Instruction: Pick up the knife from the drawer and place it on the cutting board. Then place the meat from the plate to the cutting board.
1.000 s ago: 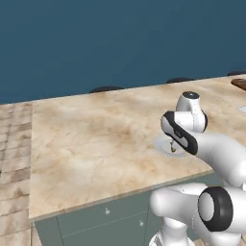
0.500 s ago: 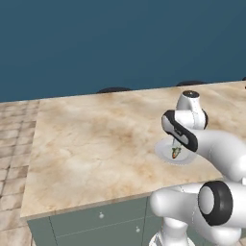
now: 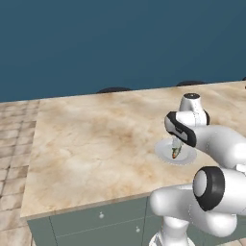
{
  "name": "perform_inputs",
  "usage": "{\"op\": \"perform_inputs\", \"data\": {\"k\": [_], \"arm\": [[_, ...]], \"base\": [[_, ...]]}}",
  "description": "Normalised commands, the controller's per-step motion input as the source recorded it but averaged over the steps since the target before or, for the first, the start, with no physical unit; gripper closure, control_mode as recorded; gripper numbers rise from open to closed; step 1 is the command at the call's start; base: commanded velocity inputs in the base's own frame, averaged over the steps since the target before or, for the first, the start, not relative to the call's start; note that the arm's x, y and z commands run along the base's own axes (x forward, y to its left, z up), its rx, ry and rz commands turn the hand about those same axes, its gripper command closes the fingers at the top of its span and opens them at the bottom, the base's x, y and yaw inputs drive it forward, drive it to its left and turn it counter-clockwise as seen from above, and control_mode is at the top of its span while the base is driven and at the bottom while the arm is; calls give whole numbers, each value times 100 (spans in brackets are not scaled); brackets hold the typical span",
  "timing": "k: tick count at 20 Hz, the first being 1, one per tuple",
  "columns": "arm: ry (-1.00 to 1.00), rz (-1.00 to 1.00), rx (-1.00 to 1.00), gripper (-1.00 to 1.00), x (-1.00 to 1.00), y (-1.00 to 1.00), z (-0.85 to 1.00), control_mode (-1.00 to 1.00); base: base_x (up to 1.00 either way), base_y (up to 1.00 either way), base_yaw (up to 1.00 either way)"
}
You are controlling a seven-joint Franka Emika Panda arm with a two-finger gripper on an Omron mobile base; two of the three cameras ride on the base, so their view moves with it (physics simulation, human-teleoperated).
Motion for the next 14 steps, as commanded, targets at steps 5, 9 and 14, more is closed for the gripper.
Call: {"op": "perform_inputs", "data": {"k": [5, 9, 14], "arm": [[0, -52, 2, -100, -1, 0, -14, -100], [-1, -52, 3, -100, -14, -6, -8, -100], [-9, -43, 7, -100, -13, -9, -7, -100]], "base": [[0, 0, 0], [0, 0, 0], [0, 0, 0]]}}
